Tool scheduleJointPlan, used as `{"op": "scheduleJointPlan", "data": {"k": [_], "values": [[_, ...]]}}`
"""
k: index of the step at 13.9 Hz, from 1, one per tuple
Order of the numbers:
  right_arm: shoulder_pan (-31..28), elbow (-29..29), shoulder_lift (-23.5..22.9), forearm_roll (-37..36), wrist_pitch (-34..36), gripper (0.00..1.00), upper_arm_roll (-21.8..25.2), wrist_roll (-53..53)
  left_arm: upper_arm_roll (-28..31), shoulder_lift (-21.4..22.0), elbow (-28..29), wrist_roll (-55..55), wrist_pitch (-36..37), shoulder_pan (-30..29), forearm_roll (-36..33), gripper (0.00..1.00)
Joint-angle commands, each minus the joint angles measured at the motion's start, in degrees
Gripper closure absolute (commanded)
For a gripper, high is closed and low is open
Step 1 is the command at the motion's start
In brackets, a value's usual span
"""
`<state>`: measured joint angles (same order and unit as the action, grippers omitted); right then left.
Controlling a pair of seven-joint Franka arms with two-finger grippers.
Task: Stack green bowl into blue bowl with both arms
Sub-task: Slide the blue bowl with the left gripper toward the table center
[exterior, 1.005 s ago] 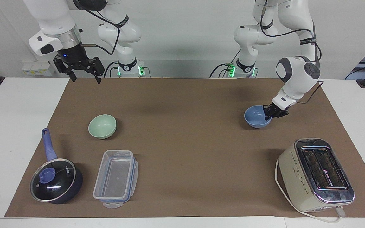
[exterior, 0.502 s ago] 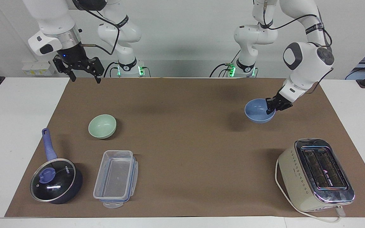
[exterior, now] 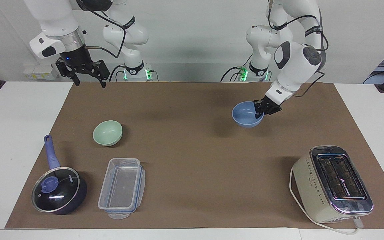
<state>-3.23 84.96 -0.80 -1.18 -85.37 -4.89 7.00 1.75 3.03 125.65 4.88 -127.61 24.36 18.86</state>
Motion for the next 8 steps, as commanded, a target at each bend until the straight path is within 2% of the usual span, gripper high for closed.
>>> {"op": "scheduleJointPlan", "data": {"k": [1,6,8], "values": [[-0.72,0.83,0.53,1.09,-0.67,0.00,-0.12,-1.37,0.97,-1.88,2.66,4.14,-6.75,7.95,1.62,1.00],[-0.98,0.83,0.53,1.09,-0.41,0.00,-0.12,-1.55,0.97,-9.34,3.55,9.34,-17.04,18.16,1.62,1.00],[-1.42,0.83,0.53,1.09,-0.50,0.00,-0.12,-1.81,1.06,-13.99,3.55,9.62,-22.30,21.06,1.62,1.00]]}}
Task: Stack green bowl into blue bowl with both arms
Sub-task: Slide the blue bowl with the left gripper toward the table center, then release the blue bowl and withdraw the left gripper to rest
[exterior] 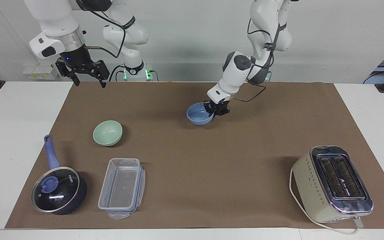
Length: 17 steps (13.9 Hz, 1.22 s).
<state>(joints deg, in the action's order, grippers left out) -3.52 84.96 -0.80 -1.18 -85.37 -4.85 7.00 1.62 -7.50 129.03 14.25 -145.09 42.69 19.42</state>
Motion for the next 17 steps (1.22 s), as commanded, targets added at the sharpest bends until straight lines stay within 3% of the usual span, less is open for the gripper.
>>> {"op": "scheduleJointPlan", "data": {"k": [1,2,5,8,11,13,17], "values": [[-1.13,0.82,0.53,1.09,-0.59,0.00,-0.16,-1.81,1.28,-4.70,0.08,-0.01,-7.54,2.66,1.05,0.50],[-1.13,0.82,0.53,1.09,-0.67,0.00,-0.16,-1.73,1.28,-4.71,-0.79,0.59,-7.83,2.23,1.05,0.00],[-1.13,0.91,0.53,1.18,-0.94,0.00,-0.16,-1.73,1.98,-1.21,-1.50,3.32,-4.43,-0.14,1.05,0.00],[-1.05,1.96,0.80,1.18,-2.86,0.00,-0.25,-1.64,1.99,0.65,-5.78,3.06,5.31,-6.54,0.36,0.00],[-1.22,7.93,3.25,1.18,-7.87,0.00,-0.16,-1.90,1.98,0.21,-12.38,2.62,14.99,-13.40,-0.79,0.00],[-2.62,10.48,3.17,1.18,-9.80,0.00,-0.16,-3.73,1.90,0.29,-14.41,2.45,17.20,-17.01,-5.17,0.00],[-5.79,21.10,2.91,1.27,-22.08,0.00,-0.08,-10.68,1.81,-0.06,-18.63,2.01,22.21,-23.69,-10.00,0.00]]}}
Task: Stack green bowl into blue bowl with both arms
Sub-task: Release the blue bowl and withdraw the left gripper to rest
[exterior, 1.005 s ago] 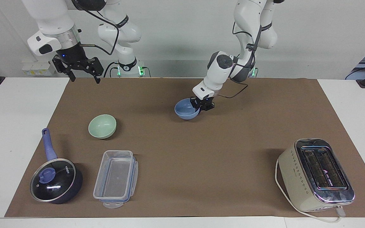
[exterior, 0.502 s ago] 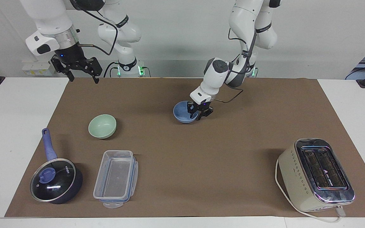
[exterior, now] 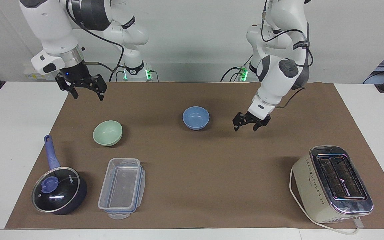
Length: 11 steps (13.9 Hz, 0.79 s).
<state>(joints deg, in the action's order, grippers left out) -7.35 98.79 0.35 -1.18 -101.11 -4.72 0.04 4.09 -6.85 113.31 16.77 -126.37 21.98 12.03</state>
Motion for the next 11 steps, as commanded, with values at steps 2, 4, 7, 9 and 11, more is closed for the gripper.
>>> {"op": "scheduleJointPlan", "data": {"k": [2,4,7,9,11], "values": [[-3.37,12.98,0.97,1.27,-13.20,0.00,-0.29,-4.87,-0.58,-0.28,-5.63,-5.75,8.65,-6.49,-3.42,0.00],[-3.73,17.12,-1.57,1.27,-19.88,0.00,-0.29,-5.57,-0.49,-0.19,-10.46,-11.73,17.17,-10.19,-4.03,0.00],[-3.90,21.53,-3.16,1.27,-26.23,0.00,-0.29,-6.45,-0.49,-0.01,-17.49,-14.05,25.53,-12.66,-10.35,0.00],[-5.39,23.37,-5.09,1.27,-30.09,0.00,-0.29,-8.91,-0.57,-0.01,-21.27,-14.31,31.94,-12.58,-13.60,0.00],[-5.75,24.08,-6.15,1.27,-31.43,0.00,-0.20,-10.76,-0.66,2.43,-22.79,-14.84,36.70,-12.31,-14.32,0.00]]}}
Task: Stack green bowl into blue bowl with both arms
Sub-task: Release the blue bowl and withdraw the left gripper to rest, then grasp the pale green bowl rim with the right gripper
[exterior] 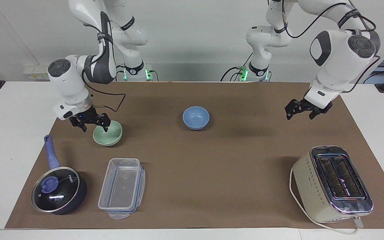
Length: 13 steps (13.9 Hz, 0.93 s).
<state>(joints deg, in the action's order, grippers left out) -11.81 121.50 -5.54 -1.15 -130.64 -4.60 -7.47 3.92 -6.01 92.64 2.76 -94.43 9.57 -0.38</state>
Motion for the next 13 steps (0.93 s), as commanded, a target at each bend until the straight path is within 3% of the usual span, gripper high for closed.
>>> {"op": "scheduleJointPlan", "data": {"k": [1,5,10,11,13], "values": [[-1.54,1.37,-1.30,1.15,-1.98,0.00,-0.33,-3.60,-0.49,3.09,-1.33,-1.09,5.13,-0.08,-1.90,0.00],[-1.81,2.34,-2.55,1.15,-3.03,0.00,-0.33,-6.15,-0.49,4.34,0.96,-5.39,4.61,-0.17,-1.81,0.00],[-3.04,3.84,-2.63,1.15,-3.12,0.16,-0.33,-10.02,-0.31,4.08,0.26,-4.69,4.26,-0.70,-1.29,0.00],[-2.95,3.84,-2.63,1.15,-3.12,0.23,-0.41,-10.20,-0.31,4.08,0.26,-4.69,4.26,-0.70,-1.29,0.00],[-3.13,3.49,-2.89,1.15,-3.04,0.89,-0.41,-10.99,-0.31,4.08,0.26,-4.69,4.26,-0.70,-1.29,0.00]]}}
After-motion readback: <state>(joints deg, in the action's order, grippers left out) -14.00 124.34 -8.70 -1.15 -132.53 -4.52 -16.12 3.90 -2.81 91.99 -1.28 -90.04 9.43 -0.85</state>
